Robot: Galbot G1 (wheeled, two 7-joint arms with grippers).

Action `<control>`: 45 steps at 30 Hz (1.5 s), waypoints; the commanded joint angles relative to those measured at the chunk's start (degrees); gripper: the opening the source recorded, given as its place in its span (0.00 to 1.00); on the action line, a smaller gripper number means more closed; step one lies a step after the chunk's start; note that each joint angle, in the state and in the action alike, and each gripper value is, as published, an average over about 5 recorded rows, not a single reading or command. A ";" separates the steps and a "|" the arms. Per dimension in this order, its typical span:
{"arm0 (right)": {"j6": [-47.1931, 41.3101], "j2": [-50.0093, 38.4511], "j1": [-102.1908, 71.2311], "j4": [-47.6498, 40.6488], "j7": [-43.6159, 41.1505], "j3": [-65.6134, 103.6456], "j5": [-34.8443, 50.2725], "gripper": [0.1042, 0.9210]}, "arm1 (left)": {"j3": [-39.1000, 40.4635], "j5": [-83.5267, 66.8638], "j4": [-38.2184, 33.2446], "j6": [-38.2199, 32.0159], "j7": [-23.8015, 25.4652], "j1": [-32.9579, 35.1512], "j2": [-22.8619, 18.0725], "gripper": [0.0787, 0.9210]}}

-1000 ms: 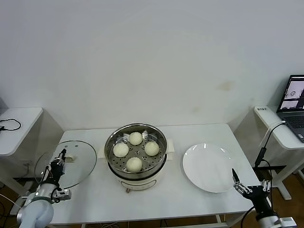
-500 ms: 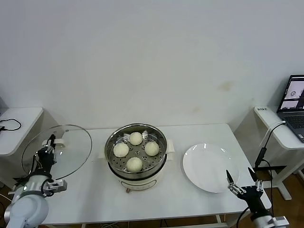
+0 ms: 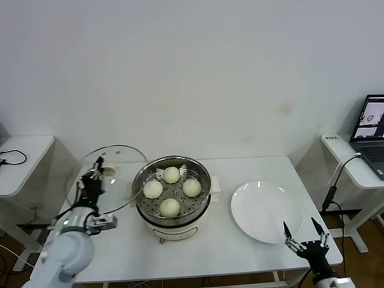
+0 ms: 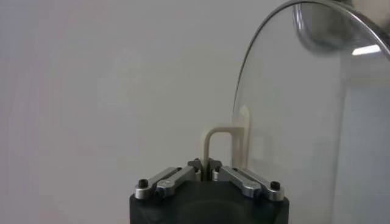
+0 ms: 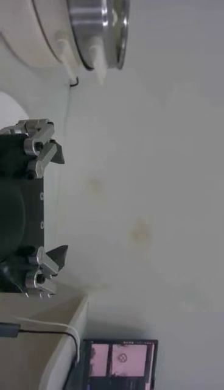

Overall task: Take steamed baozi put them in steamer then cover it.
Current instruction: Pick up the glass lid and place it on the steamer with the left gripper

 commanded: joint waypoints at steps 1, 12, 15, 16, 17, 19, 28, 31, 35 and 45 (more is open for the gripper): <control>0.23 2.62 0.63 -1.02 0.66 -2.16 -7.39 0.88 | 15.40 9.11 1.67 6.16 6.21 -11.79 -6.68 0.06; 0.42 3.94 2.02 -3.56 0.89 -4.08 -11.13 0.88 | 19.04 17.49 3.67 9.65 13.14 -14.14 -13.09 0.06; 0.40 4.05 2.17 -3.72 0.88 -4.27 -11.50 0.88 | 20.36 18.93 4.04 9.90 13.73 -14.34 -14.92 0.06; 0.39 4.08 2.22 -3.76 0.88 -4.33 -11.57 0.88 | 20.78 19.49 4.20 9.95 13.92 -14.35 -15.65 0.06; 0.38 4.10 2.27 -3.83 0.88 -4.39 -11.66 0.88 | 21.17 20.07 4.36 9.98 14.15 -14.33 -16.36 0.06; 0.39 4.15 2.34 -3.99 0.86 -4.49 -11.87 0.88 | 21.95 21.52 4.70 10.09 14.85 -14.22 -17.84 0.06; 0.55 4.54 2.27 -4.42 0.80 -5.15 -12.51 0.88 | 24.01 24.27 6.68 10.36 15.80 -13.72 -20.78 0.06; 0.61 4.48 2.25 -4.51 0.79 -5.13 -12.50 0.88 | 24.16 24.49 7.17 10.22 15.59 -13.57 -20.98 0.06; 0.70 4.37 2.23 -4.67 0.77 -5.11 -12.46 0.88 | 24.09 24.71 7.61 10.04 15.42 -13.25 -20.85 0.06; 1.06 4.32 1.97 -4.87 0.70 -5.29 -12.66 0.88 | 23.92 25.16 8.62 9.43 14.76 -12.85 -21.57 0.06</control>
